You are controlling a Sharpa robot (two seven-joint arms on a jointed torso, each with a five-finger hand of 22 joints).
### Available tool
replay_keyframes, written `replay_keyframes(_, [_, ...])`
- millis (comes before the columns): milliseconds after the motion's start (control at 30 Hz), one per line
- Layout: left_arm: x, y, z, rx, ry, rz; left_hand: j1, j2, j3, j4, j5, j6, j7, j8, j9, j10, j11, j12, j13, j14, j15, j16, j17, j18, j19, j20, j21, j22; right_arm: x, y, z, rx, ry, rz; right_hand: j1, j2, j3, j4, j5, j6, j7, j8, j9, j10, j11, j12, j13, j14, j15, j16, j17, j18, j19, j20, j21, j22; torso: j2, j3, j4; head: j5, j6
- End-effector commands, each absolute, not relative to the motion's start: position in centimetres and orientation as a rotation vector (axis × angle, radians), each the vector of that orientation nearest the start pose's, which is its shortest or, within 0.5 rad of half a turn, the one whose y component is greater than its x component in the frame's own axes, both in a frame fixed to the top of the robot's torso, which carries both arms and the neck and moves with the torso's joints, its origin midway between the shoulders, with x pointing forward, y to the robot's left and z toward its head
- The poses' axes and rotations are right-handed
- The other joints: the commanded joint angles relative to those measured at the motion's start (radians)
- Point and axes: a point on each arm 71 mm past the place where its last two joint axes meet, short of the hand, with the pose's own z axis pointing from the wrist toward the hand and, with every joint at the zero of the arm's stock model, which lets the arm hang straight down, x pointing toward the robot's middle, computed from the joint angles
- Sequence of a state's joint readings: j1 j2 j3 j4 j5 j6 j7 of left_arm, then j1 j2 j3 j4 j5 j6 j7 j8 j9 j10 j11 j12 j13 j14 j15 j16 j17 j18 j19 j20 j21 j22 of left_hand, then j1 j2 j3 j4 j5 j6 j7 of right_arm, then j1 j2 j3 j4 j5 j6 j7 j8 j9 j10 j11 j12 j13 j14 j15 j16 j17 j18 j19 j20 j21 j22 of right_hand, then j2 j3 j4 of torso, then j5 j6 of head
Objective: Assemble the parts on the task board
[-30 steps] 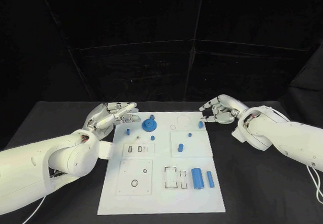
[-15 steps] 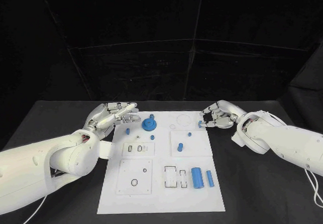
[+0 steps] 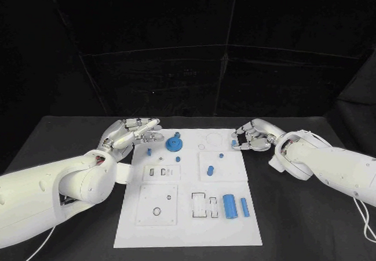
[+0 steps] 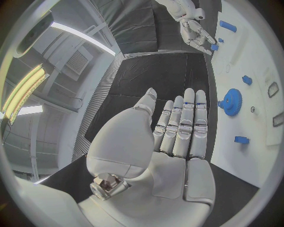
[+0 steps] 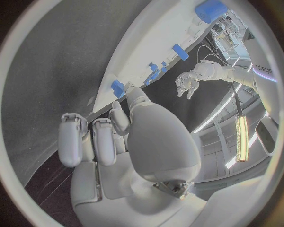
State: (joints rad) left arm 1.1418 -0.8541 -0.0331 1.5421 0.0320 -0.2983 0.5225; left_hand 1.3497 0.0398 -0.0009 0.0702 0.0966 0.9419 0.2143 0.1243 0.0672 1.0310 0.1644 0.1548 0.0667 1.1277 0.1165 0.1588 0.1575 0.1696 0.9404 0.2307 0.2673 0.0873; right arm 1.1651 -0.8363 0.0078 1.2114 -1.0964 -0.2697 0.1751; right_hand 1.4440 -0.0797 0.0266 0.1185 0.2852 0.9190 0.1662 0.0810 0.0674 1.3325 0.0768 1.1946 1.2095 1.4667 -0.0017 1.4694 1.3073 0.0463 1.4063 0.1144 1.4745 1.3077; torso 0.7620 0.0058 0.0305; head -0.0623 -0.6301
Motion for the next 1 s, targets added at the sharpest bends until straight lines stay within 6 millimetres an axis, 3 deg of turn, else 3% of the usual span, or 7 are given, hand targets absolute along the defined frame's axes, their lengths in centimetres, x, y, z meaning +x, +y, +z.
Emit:
replay_keyframes(33, [47.68, 20.96, -19.23, -1.115, 1.320, -1.645, -0.002, 0.011, 0.000, -0.006, 0.000, 0.005, 0.001, 0.002, 0.000, 0.008, -0.002, -0.002, 0.000, 0.005, 0.000, -0.003, 0.001, 0.016, 0.009, -0.001, -0.004, -0.001, 52.99, -28.93, -20.05, 0.174, 1.674, 0.775, 0.001, 0.012, -0.004, -0.003, -0.008, 0.002, -0.002, 0.001, 0.002, -0.003, -0.002, 0.005, 0.003, 0.059, 0.003, 0.001, 0.053, 0.005, -0.003, -0.001, -0.005, 0.044, 0.000, 0.0002, -0.0005, 0.000, -0.001])
replay_keyframes(367, [47.68, 20.98, -19.25, -1.116, 1.321, -1.644, -0.001, 0.011, 0.001, -0.007, 0.000, 0.005, 0.002, 0.001, 0.000, 0.008, -0.002, -0.002, 0.000, 0.005, 0.000, -0.004, 0.002, 0.015, 0.010, -0.001, -0.005, -0.001, 53.04, -28.93, -20.19, 0.177, 1.679, 0.772, 0.006, 0.030, -0.004, -0.008, -0.009, 0.033, -0.007, 0.019, 0.007, 0.003, -0.006, 0.013, 0.009, 0.060, 0.000, 0.002, 0.057, 0.004, 0.001, -0.003, -0.004, 0.048, -0.001, 0.0000, 0.0000, -0.001, -0.001])
replay_keyframes(633, [47.69, 20.99, -19.26, -1.117, 1.322, -1.643, -0.001, 0.011, 0.001, -0.007, 0.000, 0.005, 0.002, 0.001, 0.000, 0.008, -0.002, -0.002, 0.000, 0.005, 0.000, -0.004, 0.002, 0.015, 0.010, -0.001, -0.005, -0.001, 53.07, -28.85, -20.56, 0.172, 1.690, 0.763, 0.024, 0.054, 0.011, -0.023, -0.050, 0.073, -0.016, 0.037, 0.009, 0.010, -0.015, 0.023, 0.017, 0.062, -0.007, 0.005, 0.065, 0.003, 0.007, -0.009, 0.000, 0.056, -0.001, -0.0001, -0.0003, -0.001, -0.003])
replay_keyframes(1000, [47.69, 21.02, -19.27, -1.118, 1.323, -1.640, -0.001, 0.011, 0.001, -0.008, 0.000, 0.005, 0.002, 0.001, 0.000, 0.008, -0.002, -0.003, 0.000, 0.005, 0.000, -0.005, 0.002, 0.015, 0.010, -0.001, -0.005, -0.001, 53.14, -28.81, -20.76, 0.169, 1.695, 0.754, 0.027, 0.059, 0.016, -0.027, -0.055, 0.080, -0.018, 0.040, 0.009, 0.013, -0.017, 0.027, 0.021, 0.063, -0.009, 0.007, 0.069, 0.001, 0.011, -0.011, 0.002, 0.062, -0.001, 0.0000, 0.0003, -0.001, -0.005])
